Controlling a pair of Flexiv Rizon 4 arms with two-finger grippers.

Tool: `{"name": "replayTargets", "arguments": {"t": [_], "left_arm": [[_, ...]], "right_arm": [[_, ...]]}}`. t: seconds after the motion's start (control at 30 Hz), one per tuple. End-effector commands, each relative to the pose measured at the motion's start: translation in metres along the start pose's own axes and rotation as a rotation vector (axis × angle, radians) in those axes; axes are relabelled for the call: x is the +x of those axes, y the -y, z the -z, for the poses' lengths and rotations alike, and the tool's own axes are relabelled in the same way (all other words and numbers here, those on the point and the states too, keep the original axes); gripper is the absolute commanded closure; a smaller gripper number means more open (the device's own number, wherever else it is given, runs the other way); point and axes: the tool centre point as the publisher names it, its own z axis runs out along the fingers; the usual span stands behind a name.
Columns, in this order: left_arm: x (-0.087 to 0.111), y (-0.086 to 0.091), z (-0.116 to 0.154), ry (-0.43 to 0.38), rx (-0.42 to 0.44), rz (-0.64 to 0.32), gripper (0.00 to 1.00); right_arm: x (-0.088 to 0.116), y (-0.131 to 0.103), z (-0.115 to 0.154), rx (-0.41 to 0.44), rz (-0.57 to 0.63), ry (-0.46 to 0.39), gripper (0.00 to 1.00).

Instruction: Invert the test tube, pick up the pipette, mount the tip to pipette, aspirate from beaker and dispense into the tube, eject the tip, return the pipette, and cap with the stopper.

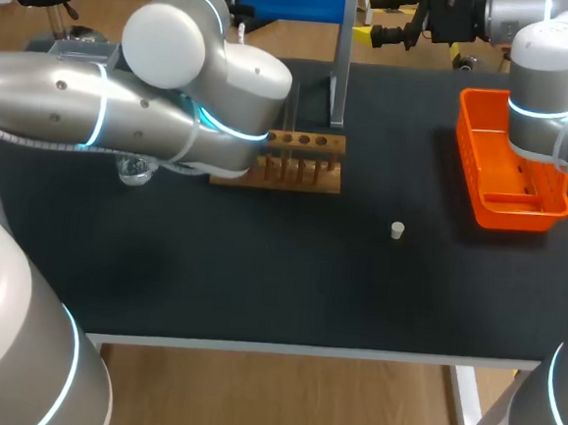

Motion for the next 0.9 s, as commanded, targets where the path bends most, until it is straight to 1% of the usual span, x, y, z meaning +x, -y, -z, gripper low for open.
{"name": "replayTargets", "arguments": {"t": [0.03, 0.57, 0.9], "left_arm": [[0.002, 0.001, -0.007, 0.006, -0.007, -0.002, 1.0], [0.004, -0.002, -0.021, 0.009, -0.034, 0.0, 1.0], [0.004, -0.009, -0.024, 0.013, -0.053, 0.006, 1.0]], "right_arm": [[-0.001, -0.001, 0.001, 0.005, -0.001, -0.004, 0.0], [-0.001, -0.001, 0.001, 0.005, -0.001, -0.004, 0.0], [-0.001, -0.001, 0.001, 0.005, -0.001, -0.004, 0.0]]}}
